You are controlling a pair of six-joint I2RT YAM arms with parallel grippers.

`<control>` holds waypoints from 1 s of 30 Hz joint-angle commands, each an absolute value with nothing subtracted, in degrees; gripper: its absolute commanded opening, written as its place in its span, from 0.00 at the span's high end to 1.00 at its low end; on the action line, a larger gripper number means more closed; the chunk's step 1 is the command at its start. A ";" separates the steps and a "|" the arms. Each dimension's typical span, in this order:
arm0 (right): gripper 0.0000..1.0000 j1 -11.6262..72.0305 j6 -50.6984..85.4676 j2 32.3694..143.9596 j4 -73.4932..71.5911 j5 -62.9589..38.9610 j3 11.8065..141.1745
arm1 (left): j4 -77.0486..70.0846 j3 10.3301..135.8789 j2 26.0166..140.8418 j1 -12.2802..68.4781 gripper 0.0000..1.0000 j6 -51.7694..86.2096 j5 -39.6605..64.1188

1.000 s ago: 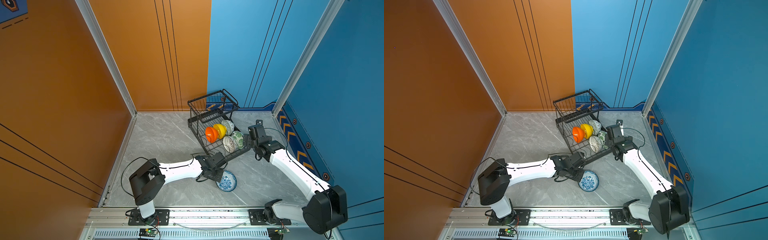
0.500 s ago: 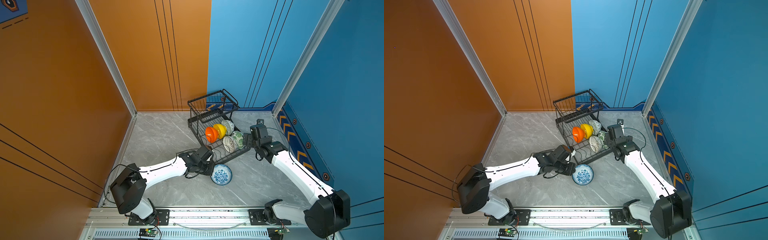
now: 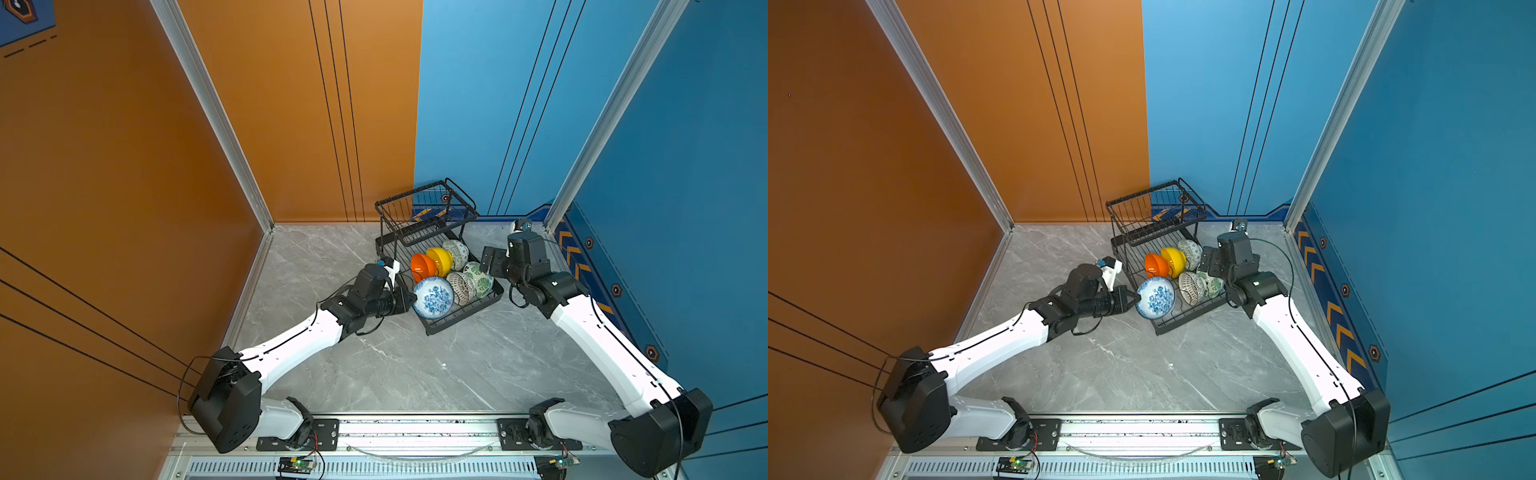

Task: Load bowls into a dish rack
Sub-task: Place the bowl in the dish rack.

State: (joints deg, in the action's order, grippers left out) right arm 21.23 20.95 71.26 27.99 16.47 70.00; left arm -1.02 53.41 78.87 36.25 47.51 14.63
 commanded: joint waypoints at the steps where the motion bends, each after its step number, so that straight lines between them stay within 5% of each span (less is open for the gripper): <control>1: 0.00 24.22 22.23 72.88 30.97 14.82 73.85 | -11.96 55.45 80.74 35.07 1.00 51.09 11.17; 30: 0.52 32.69 28.80 77.23 25.69 7.73 68.06 | -20.31 57.37 88.99 39.80 1.00 52.41 3.79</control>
State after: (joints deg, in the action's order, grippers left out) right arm 32.67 28.42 76.95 26.30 7.55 68.40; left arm -16.51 55.70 89.71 39.09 52.99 5.82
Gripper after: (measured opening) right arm 0.503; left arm 0.062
